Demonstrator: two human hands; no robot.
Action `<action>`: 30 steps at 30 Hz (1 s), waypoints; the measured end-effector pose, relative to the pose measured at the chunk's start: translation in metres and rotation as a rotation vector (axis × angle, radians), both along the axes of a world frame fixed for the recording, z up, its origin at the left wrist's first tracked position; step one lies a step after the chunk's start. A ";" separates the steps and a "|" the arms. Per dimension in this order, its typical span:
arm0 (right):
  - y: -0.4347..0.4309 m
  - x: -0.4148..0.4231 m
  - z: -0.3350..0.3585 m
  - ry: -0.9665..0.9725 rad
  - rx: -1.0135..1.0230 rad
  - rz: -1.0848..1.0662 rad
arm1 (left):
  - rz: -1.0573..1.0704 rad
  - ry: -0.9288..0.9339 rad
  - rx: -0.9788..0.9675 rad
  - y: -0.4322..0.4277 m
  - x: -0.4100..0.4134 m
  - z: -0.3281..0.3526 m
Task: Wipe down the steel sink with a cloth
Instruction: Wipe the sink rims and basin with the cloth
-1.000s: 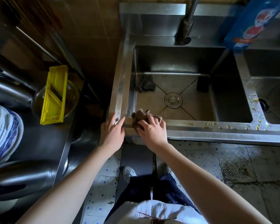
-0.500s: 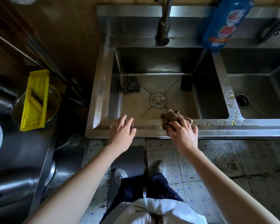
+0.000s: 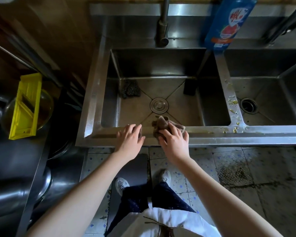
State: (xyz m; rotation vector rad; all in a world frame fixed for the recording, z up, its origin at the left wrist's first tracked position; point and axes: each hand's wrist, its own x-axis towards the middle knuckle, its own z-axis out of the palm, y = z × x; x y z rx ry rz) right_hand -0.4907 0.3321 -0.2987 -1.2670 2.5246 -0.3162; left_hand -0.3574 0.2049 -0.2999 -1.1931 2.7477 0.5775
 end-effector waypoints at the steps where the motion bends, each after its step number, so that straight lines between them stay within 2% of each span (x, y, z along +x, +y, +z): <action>1: 0.001 -0.002 -0.001 0.013 0.005 0.014 | 0.005 -0.001 -0.002 0.002 -0.003 0.000; 7: 0.036 -0.041 -0.005 0.043 -0.010 0.015 | 0.012 0.013 0.006 0.016 -0.025 -0.002; 19: 0.124 -0.147 -0.006 0.100 0.011 -0.200 | -0.007 0.022 0.022 0.049 -0.075 0.001; 30: 0.100 -0.118 -0.004 -0.051 -0.075 -0.254 | -0.113 -0.021 0.048 0.057 -0.088 0.002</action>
